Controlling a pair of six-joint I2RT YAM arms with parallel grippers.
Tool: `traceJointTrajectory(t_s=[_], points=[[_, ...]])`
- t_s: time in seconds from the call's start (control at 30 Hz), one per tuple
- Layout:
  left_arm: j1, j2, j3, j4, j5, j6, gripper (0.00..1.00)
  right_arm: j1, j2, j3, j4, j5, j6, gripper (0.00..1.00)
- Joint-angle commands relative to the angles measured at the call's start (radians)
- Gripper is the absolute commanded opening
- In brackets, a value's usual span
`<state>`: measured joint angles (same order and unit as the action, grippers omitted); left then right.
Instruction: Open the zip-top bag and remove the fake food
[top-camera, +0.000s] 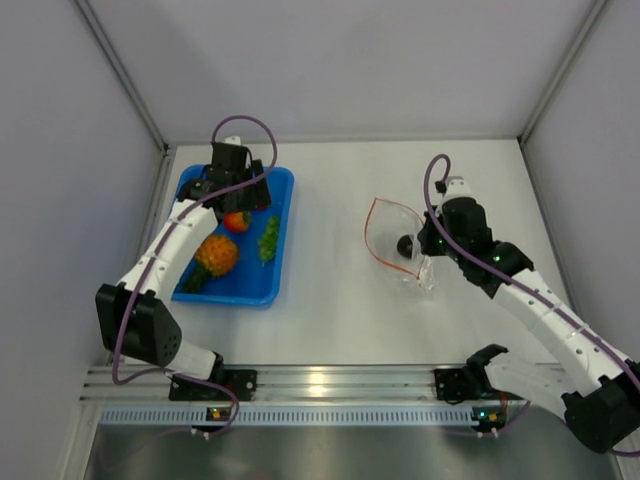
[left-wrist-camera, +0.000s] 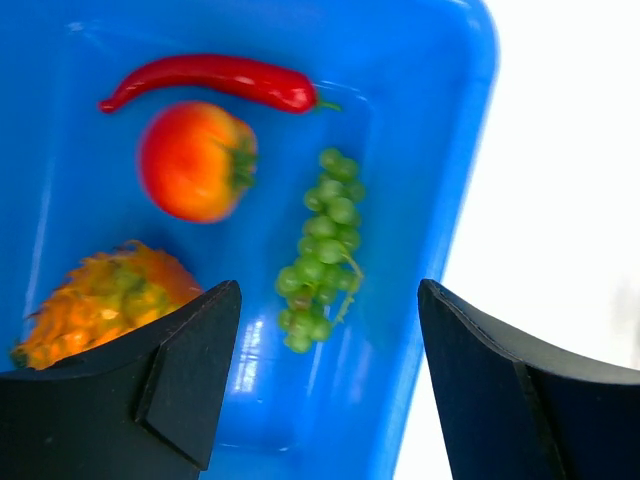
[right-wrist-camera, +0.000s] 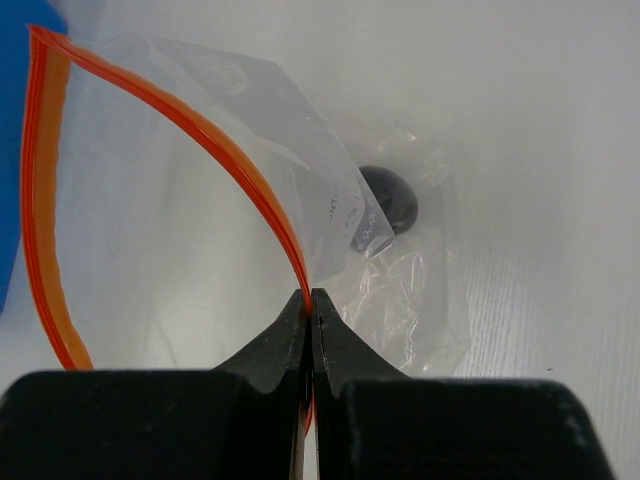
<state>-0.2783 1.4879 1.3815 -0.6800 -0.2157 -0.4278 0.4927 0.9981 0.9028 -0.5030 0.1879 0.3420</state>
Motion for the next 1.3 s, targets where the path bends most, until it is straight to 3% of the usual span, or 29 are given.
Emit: traceJointTrajectory(t_s=[0.0,0.2,0.37,0.9,1.07,1.27], points=[[0.004,-0.064,-0.002,0.066,0.148,0.008,0.77,-0.016,-0.029,0.001,0.012,-0.042,0.012,0.00],[-0.005,-0.130,-0.070,0.151,0.404,-0.017,0.76,-0.016,-0.039,-0.025,0.069,-0.129,0.083,0.00],[-0.028,-0.159,-0.073,0.186,0.521,-0.046,0.75,-0.016,-0.032,-0.041,0.104,-0.156,0.140,0.00],[-0.456,-0.058,0.048,0.241,0.338,-0.086,0.69,-0.016,-0.078,-0.051,0.165,-0.154,0.259,0.00],[-0.528,-0.032,0.037,0.323,0.309,-0.140,0.62,-0.016,-0.105,-0.068,0.201,-0.163,0.301,0.00],[-0.559,-0.009,-0.004,0.319,0.248,-0.141,0.61,-0.016,-0.131,-0.059,0.187,-0.140,0.296,0.00]])
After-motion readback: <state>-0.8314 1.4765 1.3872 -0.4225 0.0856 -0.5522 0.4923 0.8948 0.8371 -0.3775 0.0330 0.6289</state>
